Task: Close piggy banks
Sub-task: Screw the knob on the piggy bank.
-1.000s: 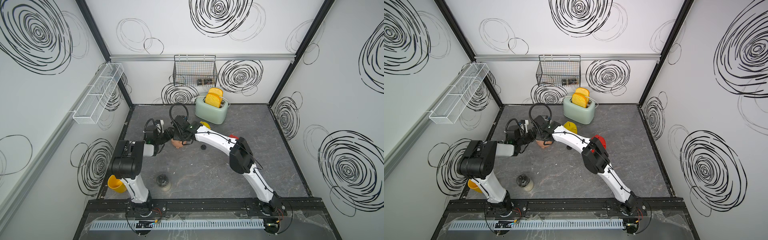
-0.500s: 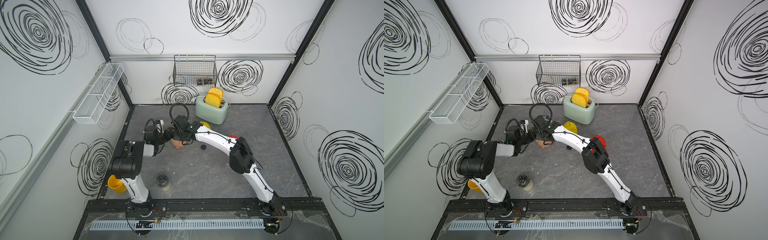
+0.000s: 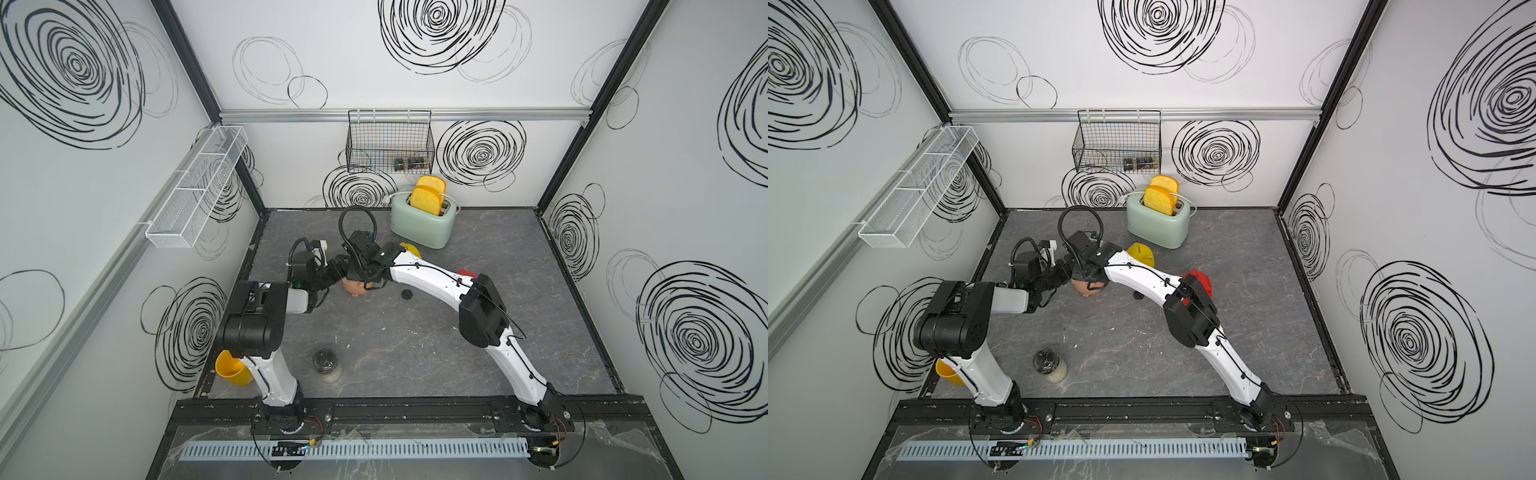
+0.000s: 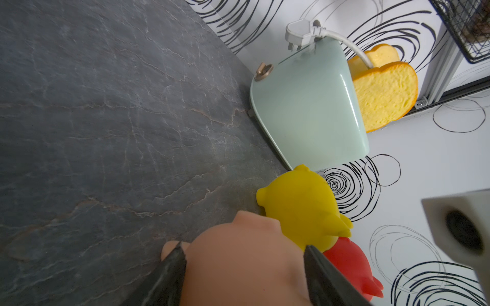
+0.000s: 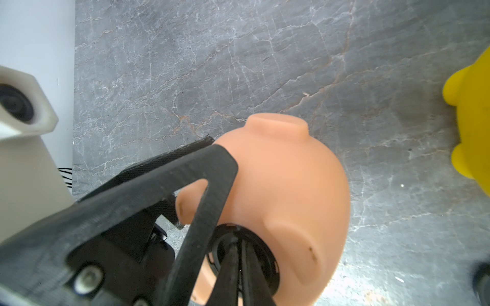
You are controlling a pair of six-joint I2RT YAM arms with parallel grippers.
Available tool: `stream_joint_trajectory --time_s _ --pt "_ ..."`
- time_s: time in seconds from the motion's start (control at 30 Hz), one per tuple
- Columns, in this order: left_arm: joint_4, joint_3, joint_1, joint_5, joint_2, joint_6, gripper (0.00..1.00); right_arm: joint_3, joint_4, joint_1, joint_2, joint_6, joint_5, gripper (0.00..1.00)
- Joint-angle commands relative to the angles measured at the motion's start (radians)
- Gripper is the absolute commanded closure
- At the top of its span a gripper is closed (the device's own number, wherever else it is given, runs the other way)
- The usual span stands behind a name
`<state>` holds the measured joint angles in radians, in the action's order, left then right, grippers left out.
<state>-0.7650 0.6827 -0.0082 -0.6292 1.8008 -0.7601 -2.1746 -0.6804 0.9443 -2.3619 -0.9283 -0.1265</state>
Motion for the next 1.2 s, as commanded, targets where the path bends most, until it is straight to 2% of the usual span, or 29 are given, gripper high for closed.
stream_joint_trajectory --time_s 0.0,0.23,0.7,0.9,1.17 --pt "0.041 -0.027 -0.009 -0.012 -0.001 -0.008 0.27 -0.004 -0.021 -0.016 0.028 0.027 -0.019 0.89" --pt "0.038 -0.026 -0.009 -0.01 -0.002 -0.008 0.27 0.009 -0.021 -0.015 0.058 0.052 -0.019 0.86" --pt "0.039 -0.026 -0.012 -0.005 -0.014 -0.01 0.26 0.145 0.021 0.001 0.199 0.133 -0.05 0.8" --pt "0.043 -0.026 -0.015 -0.003 -0.021 -0.01 0.26 0.268 0.091 0.004 0.288 0.171 -0.063 0.78" --pt "0.0 -0.035 -0.021 -0.011 -0.052 -0.024 0.24 0.53 0.281 0.004 0.428 0.222 -0.04 0.76"
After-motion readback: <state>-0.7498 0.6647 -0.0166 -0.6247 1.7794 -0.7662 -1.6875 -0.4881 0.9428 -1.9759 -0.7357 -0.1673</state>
